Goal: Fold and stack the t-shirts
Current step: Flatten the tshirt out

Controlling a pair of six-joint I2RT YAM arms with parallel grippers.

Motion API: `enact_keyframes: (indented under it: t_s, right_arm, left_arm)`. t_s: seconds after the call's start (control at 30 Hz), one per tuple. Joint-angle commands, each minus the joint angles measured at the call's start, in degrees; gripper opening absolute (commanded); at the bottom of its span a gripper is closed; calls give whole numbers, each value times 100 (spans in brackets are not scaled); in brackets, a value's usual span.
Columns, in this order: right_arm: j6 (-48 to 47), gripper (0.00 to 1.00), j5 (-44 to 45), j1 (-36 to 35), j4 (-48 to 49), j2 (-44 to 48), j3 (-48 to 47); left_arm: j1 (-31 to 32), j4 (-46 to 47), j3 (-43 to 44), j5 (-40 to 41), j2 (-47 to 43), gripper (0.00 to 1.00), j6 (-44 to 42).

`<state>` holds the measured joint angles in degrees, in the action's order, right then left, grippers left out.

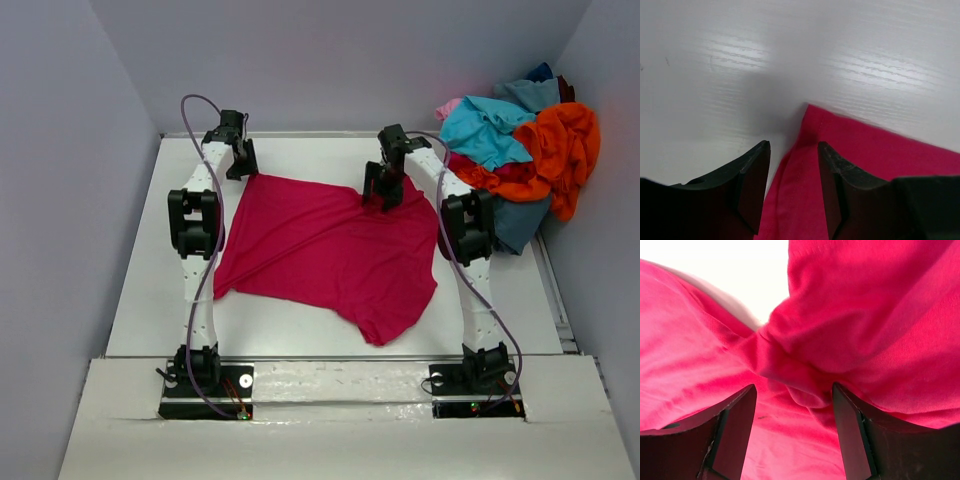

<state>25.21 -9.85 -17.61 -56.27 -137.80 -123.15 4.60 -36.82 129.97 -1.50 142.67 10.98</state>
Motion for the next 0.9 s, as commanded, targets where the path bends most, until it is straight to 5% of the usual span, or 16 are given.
enact_keyframes:
  t_s: [0.0, 0.87]
  right_arm:
    - [-60, 68, 79, 47, -103, -151, -516]
    - [274, 70, 756, 372, 257, 25, -780]
  left_arm:
    - [-47, -62, -68, 334, -46, 54, -17]
    - [-47, 61, -288, 300, -530, 53, -79]
